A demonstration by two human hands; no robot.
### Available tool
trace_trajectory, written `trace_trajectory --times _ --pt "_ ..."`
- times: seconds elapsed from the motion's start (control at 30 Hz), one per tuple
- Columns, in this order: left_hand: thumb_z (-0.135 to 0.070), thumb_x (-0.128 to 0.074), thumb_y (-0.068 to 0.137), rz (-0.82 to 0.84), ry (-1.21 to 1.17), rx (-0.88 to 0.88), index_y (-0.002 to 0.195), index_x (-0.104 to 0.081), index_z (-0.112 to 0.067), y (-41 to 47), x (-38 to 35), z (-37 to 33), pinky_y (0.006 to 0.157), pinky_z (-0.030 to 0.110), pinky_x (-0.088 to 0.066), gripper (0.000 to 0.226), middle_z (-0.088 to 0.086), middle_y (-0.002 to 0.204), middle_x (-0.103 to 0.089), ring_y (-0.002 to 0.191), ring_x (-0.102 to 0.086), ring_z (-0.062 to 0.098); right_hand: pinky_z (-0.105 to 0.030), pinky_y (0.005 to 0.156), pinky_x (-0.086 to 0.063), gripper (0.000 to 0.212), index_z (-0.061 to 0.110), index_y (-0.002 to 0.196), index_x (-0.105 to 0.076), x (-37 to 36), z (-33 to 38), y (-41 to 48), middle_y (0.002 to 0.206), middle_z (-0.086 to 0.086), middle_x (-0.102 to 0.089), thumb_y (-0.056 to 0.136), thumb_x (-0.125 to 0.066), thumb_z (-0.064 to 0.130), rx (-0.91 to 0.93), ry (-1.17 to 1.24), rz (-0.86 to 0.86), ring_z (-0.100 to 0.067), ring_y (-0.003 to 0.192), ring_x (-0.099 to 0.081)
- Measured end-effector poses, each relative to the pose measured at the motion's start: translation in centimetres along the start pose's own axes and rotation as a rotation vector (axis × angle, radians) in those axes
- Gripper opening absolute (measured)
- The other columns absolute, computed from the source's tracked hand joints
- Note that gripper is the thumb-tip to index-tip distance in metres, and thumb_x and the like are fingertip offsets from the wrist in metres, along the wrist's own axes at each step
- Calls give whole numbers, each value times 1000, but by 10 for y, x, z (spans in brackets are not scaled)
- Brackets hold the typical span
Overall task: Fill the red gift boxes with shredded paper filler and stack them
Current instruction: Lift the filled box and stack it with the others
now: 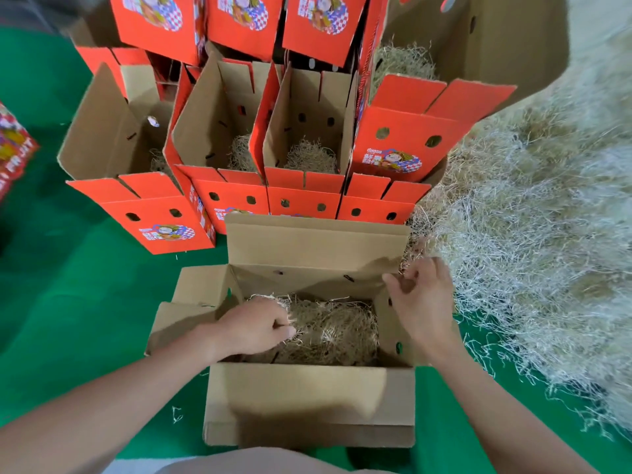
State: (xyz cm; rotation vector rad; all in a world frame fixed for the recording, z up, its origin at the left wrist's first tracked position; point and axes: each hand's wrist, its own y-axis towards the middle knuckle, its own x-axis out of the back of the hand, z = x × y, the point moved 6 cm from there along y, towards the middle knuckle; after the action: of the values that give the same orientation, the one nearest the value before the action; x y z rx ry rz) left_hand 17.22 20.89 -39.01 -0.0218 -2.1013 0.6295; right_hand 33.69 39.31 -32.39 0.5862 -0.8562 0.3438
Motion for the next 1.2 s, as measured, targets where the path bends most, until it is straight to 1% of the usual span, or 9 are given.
trace_trajectory --times 0.07,0.17,0.3,0.57,0.77,0.87,1.0,1.1,1.2 --pt "-40 -54 91 -55 -43 -14 63 -53 -10 -13 9 -1 60 30 -34 41 -5 59 -46 57 -44 8 -35 84 -42 45 7 103 -54 -8 -24 14 98 -5 -56 73 -77 29 -153 -3 156 -23 95 -52" --pt "-38 -54 91 -110 -42 4 61 -47 -14 -32 20 4 62 32 -38 39 -5 61 -47 62 -49 16 -24 56 -41 30 14 92 -53 -40 -30 27 73 5 -56 80 -70 36 -96 -90 545 -18 73 -58" --pt "-38 -53 91 -206 2 155 56 -44 -25 -56 32 27 54 21 -35 38 -12 61 -51 57 -47 1 -20 44 -28 43 24 57 -35 -62 -11 35 54 7 -43 82 -67 40 -44 -136 483 -16 54 -49" --pt "-33 -51 92 -527 38 461 108 -63 -25 -90 49 66 95 32 -40 22 -4 118 -62 111 -54 18 -31 52 -31 46 13 57 -35 -117 76 23 54 -1 -40 87 -61 36 -7 38 573 -26 61 -47" --pt "-31 -63 81 -890 -325 947 142 -27 -28 -142 28 100 113 47 0 70 3 155 -4 142 4 22 -25 44 -25 48 14 53 -37 -138 106 34 51 0 -36 93 -52 37 145 -58 930 -13 46 -38" --pt "-29 -73 75 -921 -792 1206 146 -12 -16 -158 -2 112 112 47 -16 94 6 154 1 141 -5 28 -24 43 -22 53 13 50 -32 -140 113 36 49 -1 -30 98 -43 33 225 -119 982 -13 44 -32" --pt "-11 -69 77 -1102 -1621 1194 121 -44 3 -154 -31 109 74 32 -49 53 17 95 -58 85 -54 27 -21 48 -33 41 8 72 -53 -140 120 28 59 1 -37 99 -37 35 280 -161 1089 -12 54 -41" --pt "-2 -65 78 -1242 -1538 1167 87 -61 3 -172 -19 105 50 24 -38 12 11 57 -59 58 -50 23 -26 69 -40 34 4 121 -50 -136 125 30 81 -2 -49 99 -38 27 260 -29 1100 -16 80 -47" --pt "-9 -66 82 -1440 -1495 874 93 -59 -6 -183 22 82 54 27 -46 13 9 73 -58 61 -52 21 -28 75 -43 23 16 117 -51 -127 139 32 95 3 -47 98 -41 25 268 56 1088 -14 83 -50"
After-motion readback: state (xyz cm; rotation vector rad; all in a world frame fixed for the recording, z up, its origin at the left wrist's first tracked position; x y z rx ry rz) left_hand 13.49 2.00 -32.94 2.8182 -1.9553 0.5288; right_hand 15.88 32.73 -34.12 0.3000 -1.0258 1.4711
